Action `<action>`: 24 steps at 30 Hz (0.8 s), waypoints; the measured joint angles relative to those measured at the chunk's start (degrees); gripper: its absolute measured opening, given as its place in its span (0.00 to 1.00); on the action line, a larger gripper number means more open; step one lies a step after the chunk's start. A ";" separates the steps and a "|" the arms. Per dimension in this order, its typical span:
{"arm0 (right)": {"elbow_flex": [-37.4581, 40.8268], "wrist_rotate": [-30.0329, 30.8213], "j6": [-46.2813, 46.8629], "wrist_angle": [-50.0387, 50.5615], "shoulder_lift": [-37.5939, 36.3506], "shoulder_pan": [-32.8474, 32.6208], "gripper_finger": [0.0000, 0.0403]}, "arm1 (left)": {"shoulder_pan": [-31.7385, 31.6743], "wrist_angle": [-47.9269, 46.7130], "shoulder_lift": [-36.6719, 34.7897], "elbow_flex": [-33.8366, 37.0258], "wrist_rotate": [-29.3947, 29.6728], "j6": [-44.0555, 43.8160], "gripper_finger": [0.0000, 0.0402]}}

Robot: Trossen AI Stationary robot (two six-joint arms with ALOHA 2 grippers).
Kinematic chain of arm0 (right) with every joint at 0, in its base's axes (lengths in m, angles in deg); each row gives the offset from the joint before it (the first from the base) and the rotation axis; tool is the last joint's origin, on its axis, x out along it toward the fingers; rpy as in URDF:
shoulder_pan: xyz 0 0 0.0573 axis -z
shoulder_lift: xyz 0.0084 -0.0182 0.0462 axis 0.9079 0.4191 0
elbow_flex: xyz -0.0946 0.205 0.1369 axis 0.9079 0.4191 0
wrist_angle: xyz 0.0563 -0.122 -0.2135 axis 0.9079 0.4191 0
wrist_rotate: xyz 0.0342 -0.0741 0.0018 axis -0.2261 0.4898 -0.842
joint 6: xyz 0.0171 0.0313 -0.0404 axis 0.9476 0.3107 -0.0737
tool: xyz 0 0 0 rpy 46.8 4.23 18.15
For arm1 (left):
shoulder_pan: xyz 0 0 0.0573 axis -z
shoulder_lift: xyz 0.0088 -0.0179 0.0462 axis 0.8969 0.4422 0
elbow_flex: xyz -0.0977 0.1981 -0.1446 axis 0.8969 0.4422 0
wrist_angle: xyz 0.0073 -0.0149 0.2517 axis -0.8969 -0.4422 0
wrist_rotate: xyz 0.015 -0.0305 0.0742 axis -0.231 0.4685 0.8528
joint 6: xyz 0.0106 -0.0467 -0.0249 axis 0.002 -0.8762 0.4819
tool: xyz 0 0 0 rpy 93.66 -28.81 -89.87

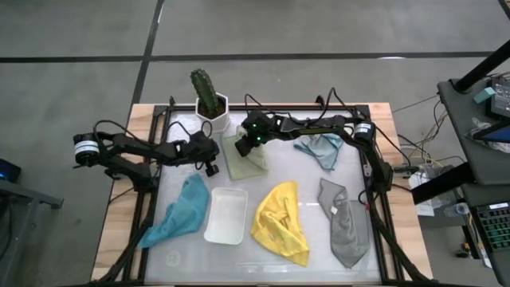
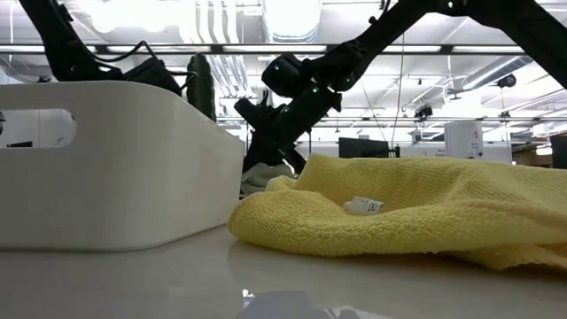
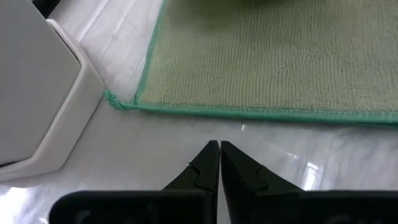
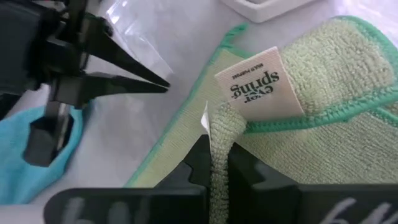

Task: Fold microfiber towels
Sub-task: Fold the green microfiber towel

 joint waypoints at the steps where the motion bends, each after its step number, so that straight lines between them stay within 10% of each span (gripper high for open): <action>1: 0.00 -0.04 -0.17 -0.64 0.11 -0.16 0.03 | 0.00 1.02 0.15 0.34 -0.02 -0.05 0.00; 24: 0.00 -0.57 -1.01 -5.10 1.47 -3.42 0.51 | 0.02 5.00 2.84 0.72 -0.11 -1.56 0.00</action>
